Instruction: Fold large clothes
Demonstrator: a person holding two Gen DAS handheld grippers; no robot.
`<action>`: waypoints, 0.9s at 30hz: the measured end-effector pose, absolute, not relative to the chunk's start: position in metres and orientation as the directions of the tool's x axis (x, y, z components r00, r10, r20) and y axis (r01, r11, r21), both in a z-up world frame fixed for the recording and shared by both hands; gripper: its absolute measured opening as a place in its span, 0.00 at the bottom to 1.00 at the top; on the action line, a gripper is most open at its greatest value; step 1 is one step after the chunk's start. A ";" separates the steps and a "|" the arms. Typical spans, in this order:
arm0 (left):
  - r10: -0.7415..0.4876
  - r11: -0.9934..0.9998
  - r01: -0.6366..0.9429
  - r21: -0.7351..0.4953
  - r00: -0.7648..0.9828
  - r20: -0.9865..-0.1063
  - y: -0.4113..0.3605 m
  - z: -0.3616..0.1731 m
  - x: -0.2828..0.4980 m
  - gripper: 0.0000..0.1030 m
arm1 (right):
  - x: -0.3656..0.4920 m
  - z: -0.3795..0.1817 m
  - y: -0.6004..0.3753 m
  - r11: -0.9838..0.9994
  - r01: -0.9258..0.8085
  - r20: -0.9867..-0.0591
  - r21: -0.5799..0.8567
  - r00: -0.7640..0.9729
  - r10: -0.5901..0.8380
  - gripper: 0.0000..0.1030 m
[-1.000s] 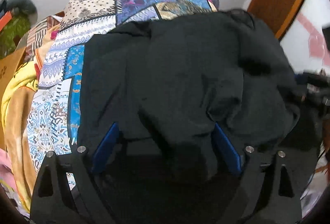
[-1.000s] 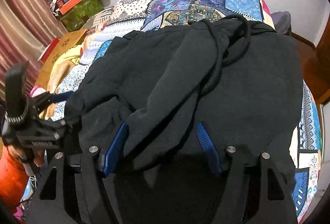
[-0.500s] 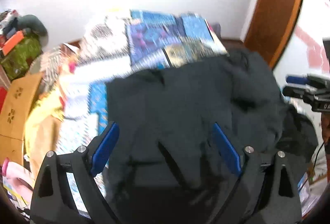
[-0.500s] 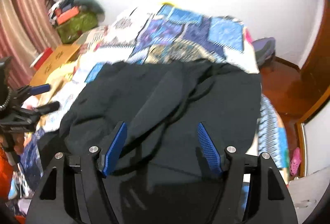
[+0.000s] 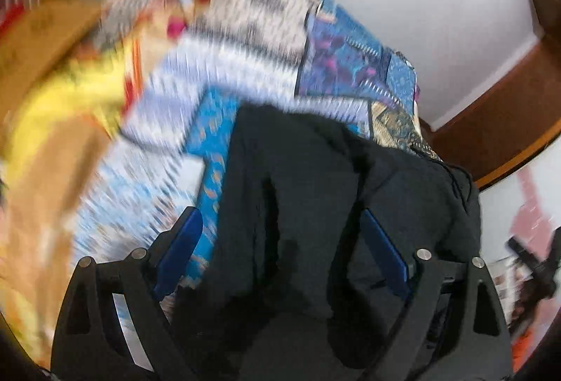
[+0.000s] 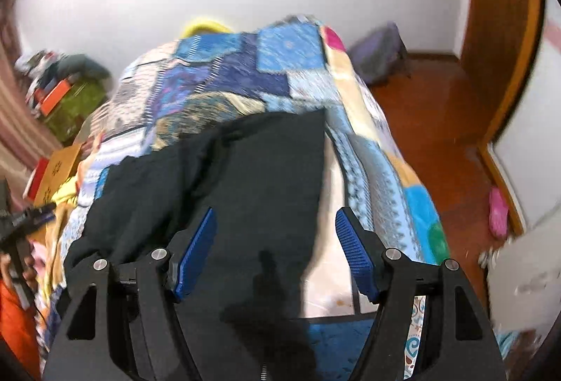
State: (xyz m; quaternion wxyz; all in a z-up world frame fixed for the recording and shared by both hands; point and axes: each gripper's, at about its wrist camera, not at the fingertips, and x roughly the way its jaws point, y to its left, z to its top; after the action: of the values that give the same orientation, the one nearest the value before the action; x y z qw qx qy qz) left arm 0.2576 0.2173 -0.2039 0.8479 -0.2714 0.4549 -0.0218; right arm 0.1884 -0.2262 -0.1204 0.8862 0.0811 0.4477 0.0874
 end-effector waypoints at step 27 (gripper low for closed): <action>-0.435 0.832 -0.166 -0.530 0.399 -0.807 0.197 -0.290 0.328 0.43 | 0.256 -0.201 -0.253 0.802 -0.017 -0.748 0.597 0.350 0.564 0.31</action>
State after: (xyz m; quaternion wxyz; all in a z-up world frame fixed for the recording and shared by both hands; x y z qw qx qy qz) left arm 0.3283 0.1974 -0.2897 0.7891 -0.2773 0.5414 -0.0852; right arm 0.2556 -0.2528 -0.2007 0.7815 0.2539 0.5388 0.1860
